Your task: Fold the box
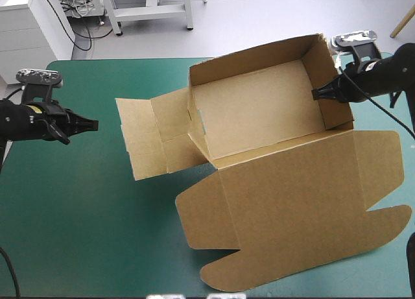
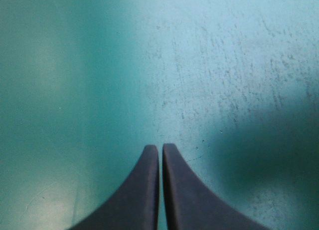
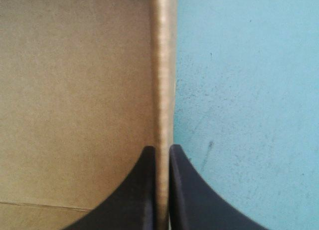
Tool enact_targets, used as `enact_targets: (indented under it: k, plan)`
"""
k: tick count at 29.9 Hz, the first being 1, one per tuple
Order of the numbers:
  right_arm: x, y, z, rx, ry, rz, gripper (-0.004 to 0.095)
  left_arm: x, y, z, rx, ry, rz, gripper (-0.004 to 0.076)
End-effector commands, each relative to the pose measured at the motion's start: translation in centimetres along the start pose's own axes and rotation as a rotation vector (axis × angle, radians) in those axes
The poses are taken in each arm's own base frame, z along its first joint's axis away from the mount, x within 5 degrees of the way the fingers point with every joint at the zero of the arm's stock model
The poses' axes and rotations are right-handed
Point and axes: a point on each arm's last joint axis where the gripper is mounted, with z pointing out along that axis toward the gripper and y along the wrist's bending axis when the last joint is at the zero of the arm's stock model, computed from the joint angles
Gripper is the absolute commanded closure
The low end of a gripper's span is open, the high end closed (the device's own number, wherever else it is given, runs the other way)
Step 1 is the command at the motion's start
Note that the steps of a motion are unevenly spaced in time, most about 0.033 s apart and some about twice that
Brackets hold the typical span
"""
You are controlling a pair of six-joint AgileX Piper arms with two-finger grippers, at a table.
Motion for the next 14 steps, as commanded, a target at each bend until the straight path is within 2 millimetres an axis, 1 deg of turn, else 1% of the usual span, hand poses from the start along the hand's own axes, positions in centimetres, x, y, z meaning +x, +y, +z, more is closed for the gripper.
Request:
enact_targets:
  k: [1,5,6,9,11,14]
  plan:
    - [-0.5,1.1,-4.4,0.008,-0.153,-0.018,0.0930,-0.4,1.3,-1.4,0.061,-0.122,-0.034,0.0708]
    - [-0.4,1.6,-5.8,0.004,-0.188,-0.029,0.0930,0.3,3.2,-0.7,0.174,-0.151,-0.102,0.0708]
    - [-0.4,1.8,-6.0,-0.006,-0.196,-0.033,0.0930,0.5,3.7,-0.2,0.207,-0.158,-0.116,0.0708]
    - [-0.3,2.2,-6.6,-0.025,-0.217,-0.035,0.0930,1.7,5.0,1.8,0.291,-0.165,-0.122,0.0708]
    - [-0.3,2.3,-6.6,-0.036,-0.221,-0.031,0.0930,2.5,5.6,3.2,0.324,-0.158,-0.138,0.0708]
    - [-0.4,2.5,-6.7,-0.056,-0.231,-0.025,0.0930,3.5,6.0,5.7,0.354,-0.166,-0.209,0.0708]
